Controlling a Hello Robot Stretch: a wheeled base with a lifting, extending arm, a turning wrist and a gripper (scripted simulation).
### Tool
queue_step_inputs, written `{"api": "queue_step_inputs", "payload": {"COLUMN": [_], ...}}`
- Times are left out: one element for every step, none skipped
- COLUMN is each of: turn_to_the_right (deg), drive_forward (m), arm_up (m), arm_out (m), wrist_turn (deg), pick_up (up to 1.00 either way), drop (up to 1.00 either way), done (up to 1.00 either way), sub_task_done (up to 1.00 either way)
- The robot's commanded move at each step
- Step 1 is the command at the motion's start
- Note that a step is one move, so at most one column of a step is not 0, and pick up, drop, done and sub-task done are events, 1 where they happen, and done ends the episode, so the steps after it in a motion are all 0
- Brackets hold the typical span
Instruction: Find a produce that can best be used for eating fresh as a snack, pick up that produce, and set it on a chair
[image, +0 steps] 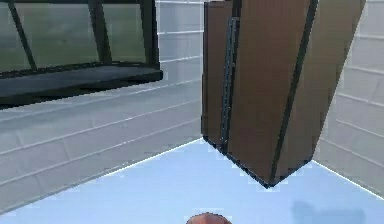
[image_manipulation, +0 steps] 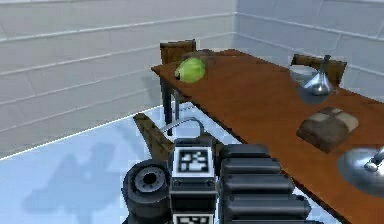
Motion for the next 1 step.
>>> {"api": "queue_step_inputs", "payload": {"turn_to_the_right": [9.0], "drive_forward": [0.00], "arm_up": [0.00], "arm_out": [0.00], "wrist_turn": [0.0], "pick_up": [0.00], "drop": [0.00], "done": [0.00], "sub_task_done": [0.00]}}
